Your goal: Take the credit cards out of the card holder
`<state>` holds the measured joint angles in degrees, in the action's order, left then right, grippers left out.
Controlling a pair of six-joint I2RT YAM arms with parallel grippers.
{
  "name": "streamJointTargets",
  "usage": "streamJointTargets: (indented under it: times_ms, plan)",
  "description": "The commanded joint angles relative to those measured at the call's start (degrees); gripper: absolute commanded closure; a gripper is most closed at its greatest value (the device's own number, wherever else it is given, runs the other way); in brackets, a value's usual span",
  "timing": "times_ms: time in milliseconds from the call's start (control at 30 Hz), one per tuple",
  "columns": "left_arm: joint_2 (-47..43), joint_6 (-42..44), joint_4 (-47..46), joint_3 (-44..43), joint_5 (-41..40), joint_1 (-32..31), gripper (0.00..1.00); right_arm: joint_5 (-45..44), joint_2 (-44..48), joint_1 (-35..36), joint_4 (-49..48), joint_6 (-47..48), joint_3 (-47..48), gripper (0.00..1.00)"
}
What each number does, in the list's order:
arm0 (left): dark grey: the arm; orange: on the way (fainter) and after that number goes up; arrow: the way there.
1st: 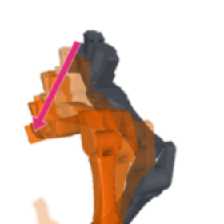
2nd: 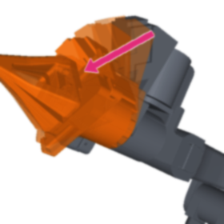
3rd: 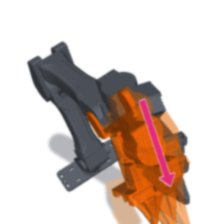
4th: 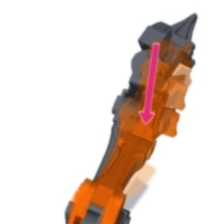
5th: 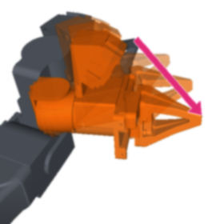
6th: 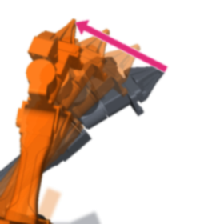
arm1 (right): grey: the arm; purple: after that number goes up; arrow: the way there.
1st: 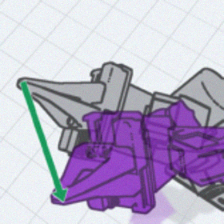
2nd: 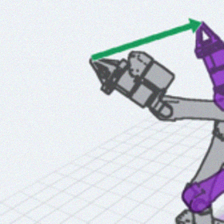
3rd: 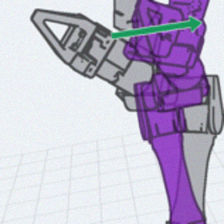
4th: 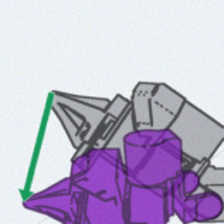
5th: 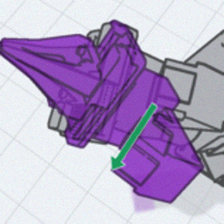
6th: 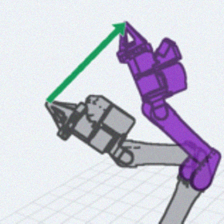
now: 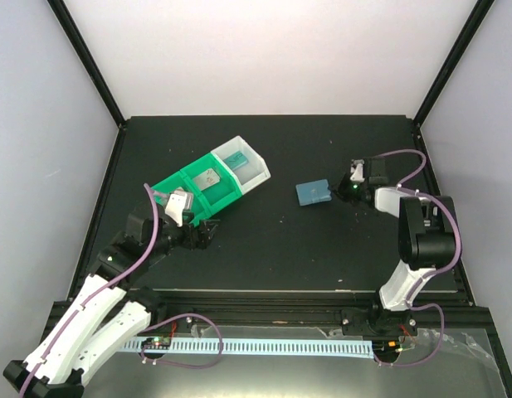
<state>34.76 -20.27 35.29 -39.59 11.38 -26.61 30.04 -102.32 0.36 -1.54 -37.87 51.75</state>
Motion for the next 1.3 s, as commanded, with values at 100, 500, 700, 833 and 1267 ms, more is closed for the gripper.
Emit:
streamJointTargets:
  times_ms: [100, 500, 700, 833, 1267]
  plan:
    - [2.8, -2.5, 1.5, -2.0, 5.0, 0.4, 0.04, -6.2, 8.3, 11.3, 10.5, 7.2, -3.6, 0.99]
    - [5.6, -7.2, -0.4, 0.7, 10.9, -0.1, 0.12, -7.9, 10.2, 29.0, 19.1, 16.4, -1.0, 0.99]
    - [6.8, -11.0, -6.5, 4.7, 12.7, -1.7, 0.14, -7.9, 6.2, 34.2, 24.8, 24.1, 5.2, 0.99]
    - [9.4, -12.4, -9.0, 5.7, 12.3, -3.1, 0.16, -8.9, 4.5, 36.6, 26.4, 25.5, 8.4, 0.98]
    - [18.6, -16.7, -23.9, 12.5, 11.2, -4.1, 0.18, -14.1, 9.5, 40.4, 29.1, 7.2, 8.2, 0.68]
